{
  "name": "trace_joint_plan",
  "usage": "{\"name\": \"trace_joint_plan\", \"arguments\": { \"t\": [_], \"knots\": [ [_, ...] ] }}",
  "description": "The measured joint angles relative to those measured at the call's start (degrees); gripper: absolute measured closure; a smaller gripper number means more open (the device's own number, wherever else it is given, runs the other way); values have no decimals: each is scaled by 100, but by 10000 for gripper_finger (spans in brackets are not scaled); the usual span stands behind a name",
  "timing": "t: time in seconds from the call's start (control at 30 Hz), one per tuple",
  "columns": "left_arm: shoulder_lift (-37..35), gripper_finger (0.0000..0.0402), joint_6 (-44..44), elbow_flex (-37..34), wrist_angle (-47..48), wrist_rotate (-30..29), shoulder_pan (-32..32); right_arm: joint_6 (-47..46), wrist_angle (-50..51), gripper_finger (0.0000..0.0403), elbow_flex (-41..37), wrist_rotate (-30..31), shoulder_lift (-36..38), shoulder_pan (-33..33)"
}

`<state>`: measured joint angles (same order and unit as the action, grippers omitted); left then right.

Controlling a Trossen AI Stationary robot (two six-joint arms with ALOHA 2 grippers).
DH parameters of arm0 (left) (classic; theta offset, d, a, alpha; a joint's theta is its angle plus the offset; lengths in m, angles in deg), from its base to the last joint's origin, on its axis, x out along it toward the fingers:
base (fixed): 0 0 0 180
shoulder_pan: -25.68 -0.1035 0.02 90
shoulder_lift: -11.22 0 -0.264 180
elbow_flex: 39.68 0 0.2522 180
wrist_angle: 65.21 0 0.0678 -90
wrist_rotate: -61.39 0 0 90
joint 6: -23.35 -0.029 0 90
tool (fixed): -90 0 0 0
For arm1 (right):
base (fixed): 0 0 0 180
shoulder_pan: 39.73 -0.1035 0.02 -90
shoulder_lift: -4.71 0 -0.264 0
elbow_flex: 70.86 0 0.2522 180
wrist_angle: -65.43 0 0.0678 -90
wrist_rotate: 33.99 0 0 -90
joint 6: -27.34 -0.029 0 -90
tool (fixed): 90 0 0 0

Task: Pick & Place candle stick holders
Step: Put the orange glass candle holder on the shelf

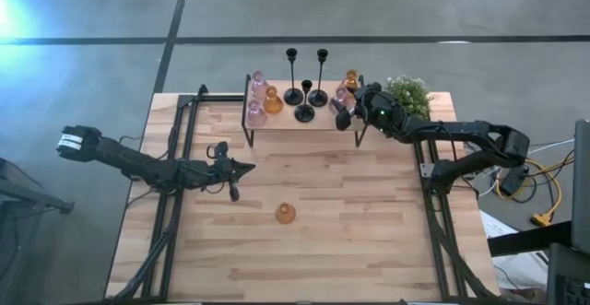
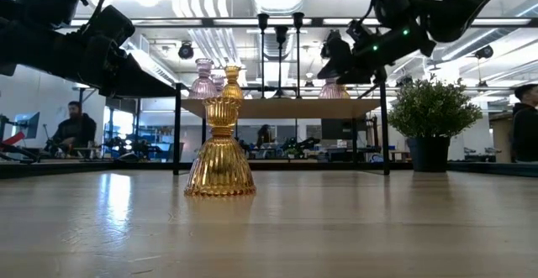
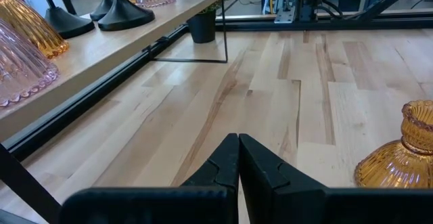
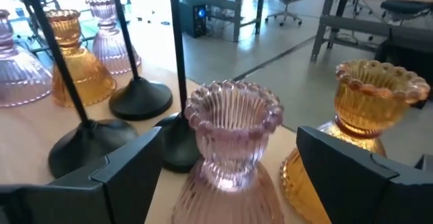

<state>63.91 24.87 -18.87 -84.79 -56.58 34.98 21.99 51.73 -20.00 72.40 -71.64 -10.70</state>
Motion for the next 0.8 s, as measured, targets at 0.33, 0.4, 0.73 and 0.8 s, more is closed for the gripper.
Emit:
{"name": "trace_joint_plan", "arguments": {
  "t": [0.33,0.4,0.73,0.8],
  "knots": [
    [2,388,0,0,0,0,2,-301,815,75,-4,-18,610,-160],
    [1,388,-2,0,-1,0,2,-398,965,76,-4,-16,736,-236],
    [2,387,0,0,-2,0,0,-1097,1782,76,-7,-42,1658,-849],
    [2,388,0,0,-2,0,0,-1120,2058,76,-7,-43,1911,-1014]
  ]
}}
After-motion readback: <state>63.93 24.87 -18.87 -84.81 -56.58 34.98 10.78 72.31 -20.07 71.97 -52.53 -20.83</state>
